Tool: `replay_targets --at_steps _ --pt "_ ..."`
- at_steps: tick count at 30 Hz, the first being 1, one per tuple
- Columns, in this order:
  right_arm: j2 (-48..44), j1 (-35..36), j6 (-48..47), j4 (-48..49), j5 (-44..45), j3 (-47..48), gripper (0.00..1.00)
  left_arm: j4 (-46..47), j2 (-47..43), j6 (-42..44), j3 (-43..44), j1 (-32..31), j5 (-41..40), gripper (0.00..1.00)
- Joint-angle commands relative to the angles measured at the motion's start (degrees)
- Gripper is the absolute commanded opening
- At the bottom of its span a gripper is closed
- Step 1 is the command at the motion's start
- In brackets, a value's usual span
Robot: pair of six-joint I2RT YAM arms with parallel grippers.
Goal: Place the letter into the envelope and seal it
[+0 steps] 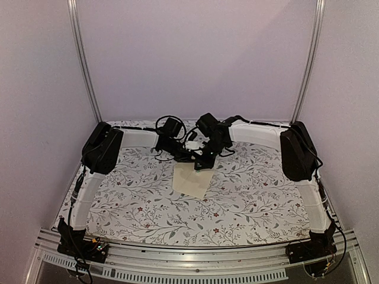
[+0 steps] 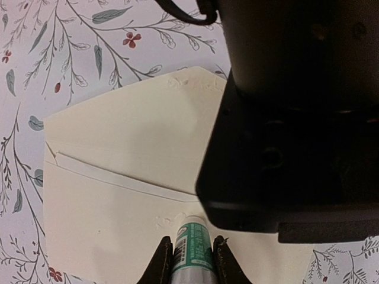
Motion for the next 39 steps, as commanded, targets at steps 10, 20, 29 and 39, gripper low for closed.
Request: replay_targets --at_steps 10,20,29,39 --pt "1.73 -0.30 0.23 -2.35 -0.09 0.64 0.00 -2.46 3.14 -0.13 -0.14 0.81 -1.48 0.00" --pt "-6.96 -0.20 -3.23 -5.90 -10.12 1.86 0.00 -2.48 3.45 -0.14 0.74 0.98 -1.77 0.00" --pt "-14.72 -2.72 -1.72 -7.30 -18.70 -0.12 0.00 1.26 -0.39 0.00 1.63 1.69 1.99 0.00" --pt "-25.20 -14.74 7.00 0.25 -26.90 0.54 0.00 19.45 -19.56 -3.35 -4.06 3.01 0.19 0.21"
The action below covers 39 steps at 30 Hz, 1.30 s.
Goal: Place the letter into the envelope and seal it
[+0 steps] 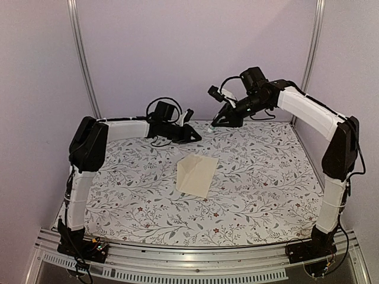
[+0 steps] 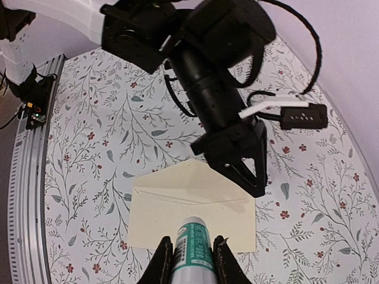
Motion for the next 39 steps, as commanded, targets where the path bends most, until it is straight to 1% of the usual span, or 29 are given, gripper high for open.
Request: replay_targets --at_steps 1,3,5,7,9,11,13,17,21,25,29,36,39 --pt "-4.01 -4.23 5.84 4.56 -4.52 2.08 0.00 15.37 -14.68 -1.91 -4.43 1.61 -3.09 0.22" --pt "-4.05 -5.09 7.50 5.98 -5.14 3.83 0.00 19.21 -18.93 -3.20 -7.64 1.74 -5.02 0.24" --pt "-4.24 -5.60 9.34 8.63 -6.04 5.27 0.00 24.25 -22.85 -4.48 -10.42 1.68 -4.88 0.27" --pt "-4.59 -5.85 12.01 12.08 -7.66 6.58 0.00 30.48 -26.71 -4.63 -14.27 1.22 -4.18 0.34" --pt "-4.79 -5.98 14.82 16.04 -9.78 7.32 0.00 37.81 -30.06 -4.60 -18.49 0.95 -2.75 0.39" --pt "-5.10 -5.95 19.23 20.01 -11.83 7.30 0.00 45.13 -32.49 -4.63 -22.25 0.68 -0.25 0.46" --pt "-4.98 -5.99 23.18 23.03 -15.82 7.28 0.00 49.58 -34.14 -4.21 -24.82 0.42 1.42 0.53" --pt "-3.93 -5.95 30.25 27.43 -23.19 6.60 0.01 49.37 -34.55 -2.75 -25.08 -0.10 3.89 0.56" --pt "-3.74 -5.70 35.48 30.50 -25.57 5.07 0.02 46.48 -33.04 -0.99 -23.31 -1.05 6.97 0.57" --pt "-4.07 -5.56 35.81 30.49 -26.01 4.25 0.04 44.18 -31.07 0.38 -20.85 -2.01 9.92 0.57" --pt "-4.76 -5.23 35.73 30.41 -27.15 3.12 0.05 42.10 -29.17 2.09 -18.30 -3.16 11.12 0.56" --pt "-5.15 -4.46 35.37 30.04 -27.74 2.49 0.05 42.89 -26.06 1.26 -15.15 -4.63 13.31 0.51" --pt "-4.98 -4.32 35.21 29.90 -27.20 2.51 0.05 44.47 -25.77 0.37 -15.20 -4.73 14.26 0.46"
